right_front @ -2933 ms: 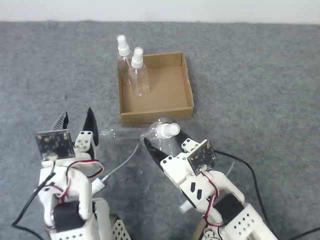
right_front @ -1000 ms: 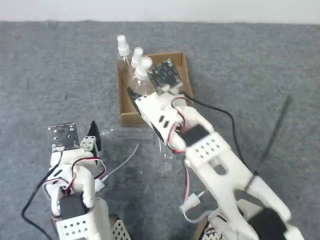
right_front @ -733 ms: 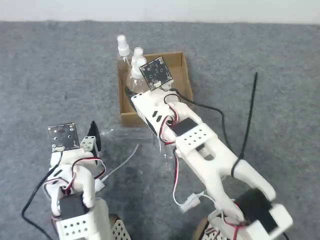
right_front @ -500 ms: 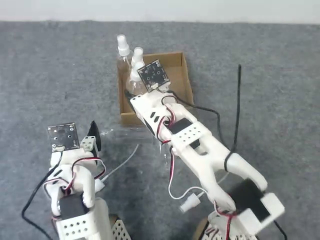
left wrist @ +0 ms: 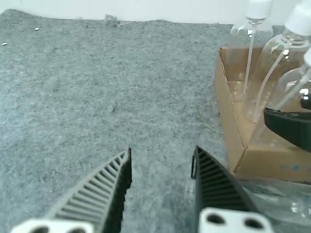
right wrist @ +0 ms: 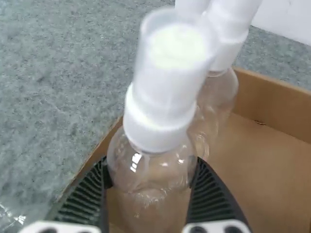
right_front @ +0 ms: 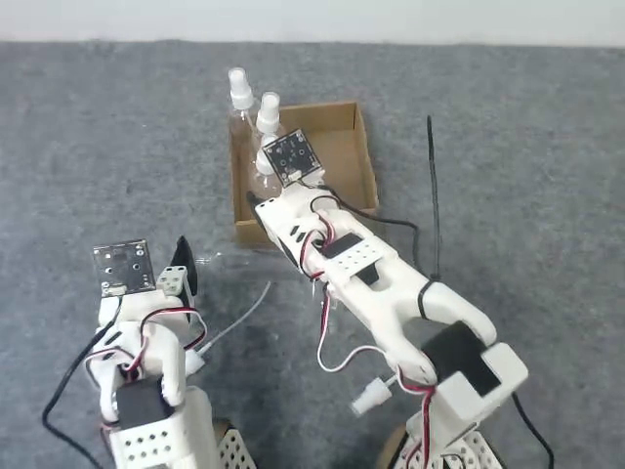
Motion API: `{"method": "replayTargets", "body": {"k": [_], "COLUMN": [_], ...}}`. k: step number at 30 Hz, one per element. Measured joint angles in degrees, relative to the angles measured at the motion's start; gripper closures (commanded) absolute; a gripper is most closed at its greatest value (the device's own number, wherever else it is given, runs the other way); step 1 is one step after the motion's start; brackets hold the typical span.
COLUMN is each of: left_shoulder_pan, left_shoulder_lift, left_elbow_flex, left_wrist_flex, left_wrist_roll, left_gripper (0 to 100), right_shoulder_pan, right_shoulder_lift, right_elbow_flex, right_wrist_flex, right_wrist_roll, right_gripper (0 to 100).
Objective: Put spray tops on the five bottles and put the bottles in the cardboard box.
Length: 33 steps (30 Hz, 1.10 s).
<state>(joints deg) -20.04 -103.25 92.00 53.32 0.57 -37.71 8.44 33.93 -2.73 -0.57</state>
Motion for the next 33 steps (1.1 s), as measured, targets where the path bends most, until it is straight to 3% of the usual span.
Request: {"method": "replayTargets", "body": {"k": [16, 22, 28, 33], "left_shoulder_pan": [0.0, 0.0, 0.0, 0.0], "left_shoulder_lift": [0.0, 0.0, 0.0, 0.0], "left_elbow_flex": [0.0, 0.0, 0.0, 0.0], "left_wrist_flex": [0.0, 0.0, 0.0, 0.0], "left_wrist_roll": [0.0, 0.0, 0.0, 0.0], "left_gripper": [81, 81, 81, 81], "right_shoulder_pan": [0.0, -0.09, -0.53, -0.53], "right_shoulder_lift": [2.02, 2.02, 1.93, 2.11], "right_elbow_flex": [-2.11, -2.9, -4.22, -4.04], "right_wrist_flex": [-0.09, 2.29, 5.63, 6.42], "right_wrist_roll": [0.0, 0.0, -0.18, -0.18], "right_gripper": [98.6, 85.6, 81.6, 72.1]}}
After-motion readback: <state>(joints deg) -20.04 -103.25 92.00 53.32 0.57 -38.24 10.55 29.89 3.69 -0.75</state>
